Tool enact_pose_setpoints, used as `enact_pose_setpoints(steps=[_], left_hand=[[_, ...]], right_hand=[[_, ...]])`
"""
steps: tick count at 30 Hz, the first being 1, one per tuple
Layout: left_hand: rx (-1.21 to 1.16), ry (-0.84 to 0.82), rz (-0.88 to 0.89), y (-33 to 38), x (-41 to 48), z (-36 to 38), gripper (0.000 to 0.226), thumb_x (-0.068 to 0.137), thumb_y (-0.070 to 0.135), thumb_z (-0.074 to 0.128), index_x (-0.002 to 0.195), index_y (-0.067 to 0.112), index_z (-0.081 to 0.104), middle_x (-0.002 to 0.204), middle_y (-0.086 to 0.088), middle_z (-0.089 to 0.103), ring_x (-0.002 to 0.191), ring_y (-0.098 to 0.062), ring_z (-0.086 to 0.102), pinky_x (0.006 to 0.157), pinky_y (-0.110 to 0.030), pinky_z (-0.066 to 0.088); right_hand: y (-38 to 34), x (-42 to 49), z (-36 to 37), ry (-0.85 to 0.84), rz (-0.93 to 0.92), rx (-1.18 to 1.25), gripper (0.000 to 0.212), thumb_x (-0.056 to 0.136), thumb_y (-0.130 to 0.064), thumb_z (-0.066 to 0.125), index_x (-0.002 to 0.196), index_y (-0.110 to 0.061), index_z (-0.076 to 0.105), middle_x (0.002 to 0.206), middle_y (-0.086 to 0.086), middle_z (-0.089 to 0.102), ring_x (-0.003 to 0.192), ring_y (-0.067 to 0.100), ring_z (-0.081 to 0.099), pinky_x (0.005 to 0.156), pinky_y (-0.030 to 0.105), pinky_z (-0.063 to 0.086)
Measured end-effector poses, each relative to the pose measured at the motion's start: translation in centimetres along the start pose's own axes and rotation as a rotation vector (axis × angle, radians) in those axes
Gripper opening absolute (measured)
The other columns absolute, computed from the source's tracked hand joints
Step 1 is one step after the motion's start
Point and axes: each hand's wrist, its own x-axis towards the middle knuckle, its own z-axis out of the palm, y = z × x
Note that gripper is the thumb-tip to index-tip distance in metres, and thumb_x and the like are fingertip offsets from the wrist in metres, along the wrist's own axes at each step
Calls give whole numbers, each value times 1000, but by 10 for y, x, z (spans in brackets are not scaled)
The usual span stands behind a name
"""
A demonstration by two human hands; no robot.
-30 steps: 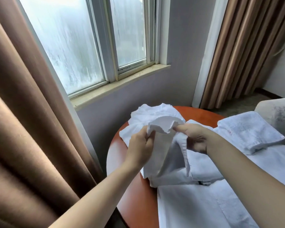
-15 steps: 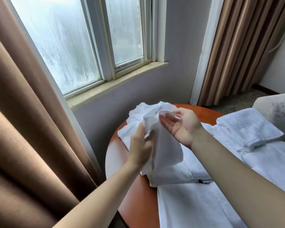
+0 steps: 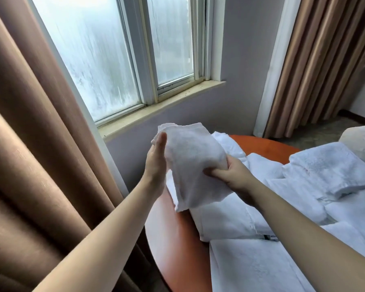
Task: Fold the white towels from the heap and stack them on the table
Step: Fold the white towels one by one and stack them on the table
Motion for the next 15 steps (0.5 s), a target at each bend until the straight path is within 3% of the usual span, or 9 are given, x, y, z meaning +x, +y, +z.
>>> enact_pose_setpoints(steps=[3,6,9,12,15], left_hand=[[110,-159,-50,-11,-10,-10,93,60,76,70,127,14,56,126,-9,64,120,-25,58,100,-43,48],[199,-294,-68,-20,-23,-12,93,51,63,84,125,16,55,115,-3,70,109,-19,65,86,-34,55],[476,-277,44,-22,-26,-3,54,60,26,81,111,21,63,107,-4,71,103,-19,67,89,-46,54],[225,-220,-19,-18,-24,1,35,70,7,71,104,11,66,98,-7,73,93,-24,69,81,-40,56],[-3,-188,-99,-6,-19,1,33,77,4,66,109,2,63,94,-13,72,84,-25,70,71,-33,57]], right_hand=[[-29,5,11,137,-110,142,17,90,-16,67,106,-20,65,100,-2,74,97,13,69,83,28,56],[-50,27,11,346,-47,202,25,86,-20,71,106,-10,63,101,9,71,97,23,68,88,39,56],[-58,43,2,389,15,189,48,82,-23,74,121,-2,56,116,18,64,105,24,63,93,38,52],[-58,38,-13,147,-2,311,77,74,-30,77,138,-2,45,132,16,58,116,16,57,101,35,46],[-35,17,-24,-221,79,282,67,71,-31,78,131,-10,55,127,8,64,120,21,59,103,37,46]])
